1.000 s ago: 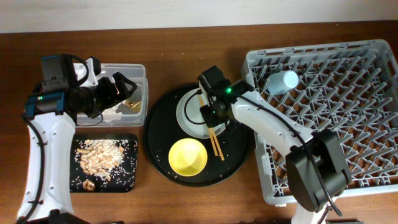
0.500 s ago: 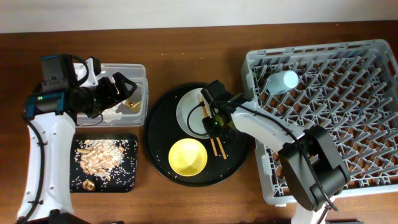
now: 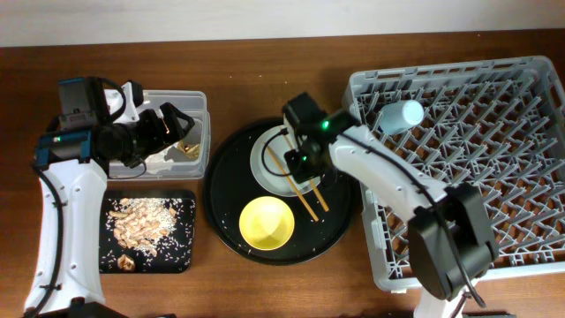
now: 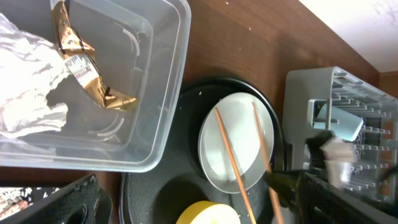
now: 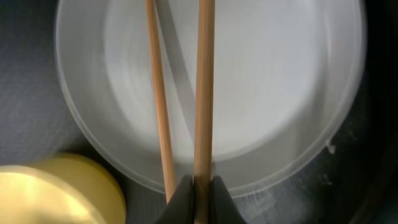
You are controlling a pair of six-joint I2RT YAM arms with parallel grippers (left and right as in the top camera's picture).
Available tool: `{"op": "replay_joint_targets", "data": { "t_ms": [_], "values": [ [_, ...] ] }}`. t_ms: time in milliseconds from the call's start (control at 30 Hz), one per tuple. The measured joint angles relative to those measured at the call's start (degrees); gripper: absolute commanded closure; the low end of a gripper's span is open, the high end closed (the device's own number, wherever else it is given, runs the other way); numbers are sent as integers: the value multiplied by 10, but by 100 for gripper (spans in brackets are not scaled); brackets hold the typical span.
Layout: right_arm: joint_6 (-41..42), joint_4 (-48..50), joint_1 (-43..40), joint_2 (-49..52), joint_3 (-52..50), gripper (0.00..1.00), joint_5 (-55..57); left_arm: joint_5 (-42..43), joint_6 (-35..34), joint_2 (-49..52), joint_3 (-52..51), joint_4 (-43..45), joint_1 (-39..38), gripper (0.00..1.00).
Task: Sort waste into correct bins and load items into the dishwasher rack
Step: 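Place the chopsticks upright in the dish rack with the right gripper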
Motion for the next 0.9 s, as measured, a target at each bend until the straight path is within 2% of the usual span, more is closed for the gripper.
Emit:
{"op": "replay_joint_targets", "data": {
  "t_ms": [133, 267, 467, 567, 833, 867, 900],
  "values": [
    [-24, -147, -76, -25, 118, 96, 48, 0, 0, 0, 0, -1, 0, 0],
    [-83, -235, -207, -42, 151, 96, 74, 0, 0, 0, 0, -2, 0, 0],
    [-122, -250, -375, -42, 151, 96, 85, 0, 0, 0, 0, -2, 0, 0],
    [-130, -247, -405, -42, 151, 96, 84, 0, 0, 0, 0, -2, 0, 0],
    [-167, -240, -407, -31, 151, 96, 102, 0, 0, 0, 0, -2, 0, 0],
    [-172, -239, -407, -22, 151, 95, 102, 0, 0, 0, 0, -2, 0, 0],
    [-176, -235, -407, -14, 151, 83, 102, 0, 0, 0, 0, -2, 0, 0]
  ]
}}
